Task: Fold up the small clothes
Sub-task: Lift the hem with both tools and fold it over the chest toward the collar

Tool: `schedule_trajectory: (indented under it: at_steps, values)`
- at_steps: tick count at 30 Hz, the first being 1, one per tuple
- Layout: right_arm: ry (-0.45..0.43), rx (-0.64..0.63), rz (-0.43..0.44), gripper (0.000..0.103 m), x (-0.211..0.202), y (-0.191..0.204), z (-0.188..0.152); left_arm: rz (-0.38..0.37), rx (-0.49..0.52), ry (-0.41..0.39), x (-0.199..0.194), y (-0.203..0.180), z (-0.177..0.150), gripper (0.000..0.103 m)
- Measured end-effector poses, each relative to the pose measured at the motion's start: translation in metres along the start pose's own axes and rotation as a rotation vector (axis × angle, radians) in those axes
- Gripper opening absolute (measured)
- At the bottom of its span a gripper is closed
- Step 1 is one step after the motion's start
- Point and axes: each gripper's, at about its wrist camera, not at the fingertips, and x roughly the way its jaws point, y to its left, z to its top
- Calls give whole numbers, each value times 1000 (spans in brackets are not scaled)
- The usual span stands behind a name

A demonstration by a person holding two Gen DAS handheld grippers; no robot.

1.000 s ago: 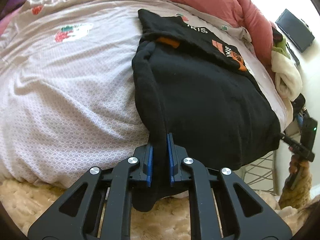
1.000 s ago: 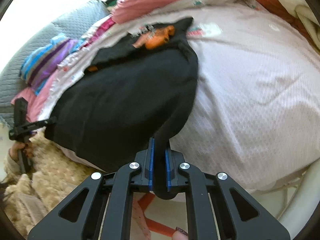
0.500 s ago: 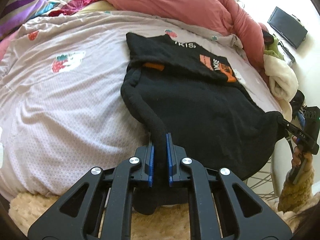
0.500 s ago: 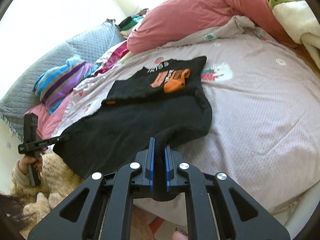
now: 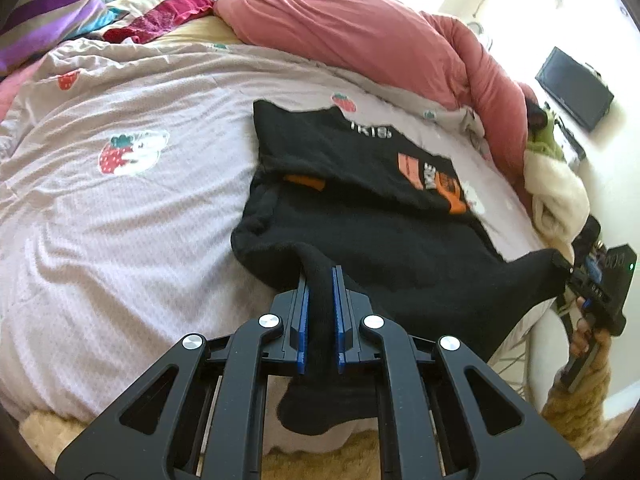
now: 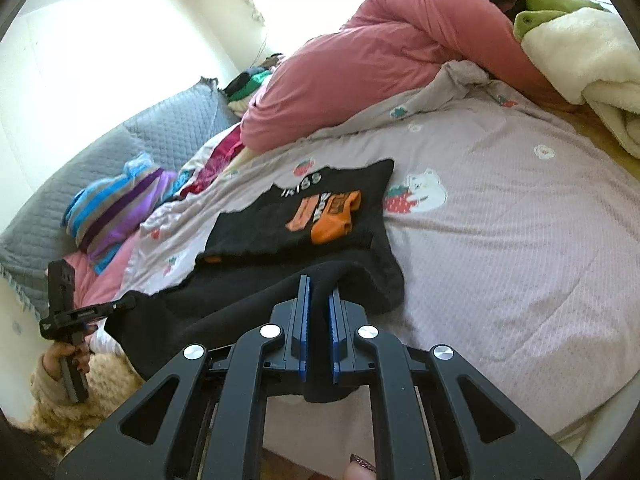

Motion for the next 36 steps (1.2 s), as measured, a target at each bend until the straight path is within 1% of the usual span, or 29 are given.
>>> schedule_trajectory:
  at_steps: [4,8,17,21,23,31,36]
  values:
    - [-13,21,2,7,4,-1,11,-18,-16,-40,-2,3,19,4]
    - [-46,13,-9,7,8,1,29,-43,-32,-69,-1,7,41,4]
    - [-102,-2,-34,7,34,3,83,-117,-155,-98,16,38,89,4]
    - [-118,3,-40,7,48,2,102,-148,-206,-96,27,51,107,4]
    - [-122,9,-47,7,55,0,109,-146,-215,-95,33,55,114,4]
    - [-94,47,-83,7,97,-16,130,-130,-268,-69,66,70,140,4]
    - [-37,49,-138,7,133,-27,132,-121,-310,-40,91,86,150,4]
